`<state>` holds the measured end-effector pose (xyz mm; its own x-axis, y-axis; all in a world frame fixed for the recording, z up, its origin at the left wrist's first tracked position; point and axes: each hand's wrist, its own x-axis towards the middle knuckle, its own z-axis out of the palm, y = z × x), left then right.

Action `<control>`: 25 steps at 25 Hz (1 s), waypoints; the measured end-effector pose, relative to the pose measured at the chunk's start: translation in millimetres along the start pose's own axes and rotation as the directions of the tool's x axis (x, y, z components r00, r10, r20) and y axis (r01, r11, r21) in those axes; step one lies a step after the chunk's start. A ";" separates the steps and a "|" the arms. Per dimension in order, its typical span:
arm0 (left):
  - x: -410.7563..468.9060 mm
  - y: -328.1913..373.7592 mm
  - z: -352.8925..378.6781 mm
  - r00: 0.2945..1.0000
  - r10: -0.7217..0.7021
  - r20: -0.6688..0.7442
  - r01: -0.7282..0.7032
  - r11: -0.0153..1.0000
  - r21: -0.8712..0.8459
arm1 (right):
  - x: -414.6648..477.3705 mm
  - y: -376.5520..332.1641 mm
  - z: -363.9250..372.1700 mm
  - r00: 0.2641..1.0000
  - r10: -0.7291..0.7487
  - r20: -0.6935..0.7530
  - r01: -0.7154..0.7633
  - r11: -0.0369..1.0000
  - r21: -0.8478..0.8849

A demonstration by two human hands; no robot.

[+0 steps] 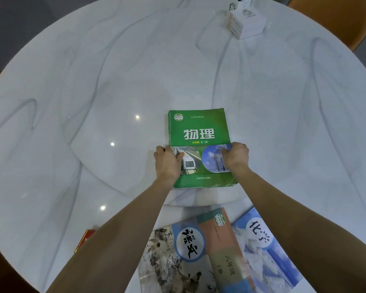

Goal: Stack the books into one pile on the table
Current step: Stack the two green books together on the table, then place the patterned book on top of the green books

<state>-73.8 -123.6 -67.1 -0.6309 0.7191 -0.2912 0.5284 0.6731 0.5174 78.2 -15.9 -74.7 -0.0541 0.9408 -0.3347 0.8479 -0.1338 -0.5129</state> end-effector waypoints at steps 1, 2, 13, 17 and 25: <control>-0.1 -0.5 0.2 1.000 0.001 0.002 -0.001 1.000 0.009 | -0.5 0.4 0.2 1.000 -0.001 0.000 0.001 1.000 -0.008; -0.6 -0.6 0.5 1.000 0.001 0.002 -0.001 1.000 0.013 | -0.4 0.6 0.4 1.000 -0.002 0.002 0.002 1.000 -0.018; -4.5 -3.3 -23.9 0.995 0.071 0.074 -0.084 0.978 0.192 | -19.5 2.6 -16.0 0.997 -0.006 0.082 0.012 0.998 -0.063; -26.6 -15.9 -35.8 0.965 0.244 0.091 -0.261 0.894 0.364 | -56.0 10.0 -23.6 0.996 -0.081 0.038 0.086 0.985 -0.152; -72.9 -34.4 -48.9 0.840 0.451 0.300 -0.540 0.749 0.385 | -136.7 20.3 -24.4 0.970 -0.241 0.015 0.236 0.931 -0.280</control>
<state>-73.7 -207.6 -24.3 -0.1210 0.9599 -0.2528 0.9547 0.1823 0.2352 115.6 -139.6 -20.1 -0.2651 0.9404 -0.2130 0.9239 0.1846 -0.3351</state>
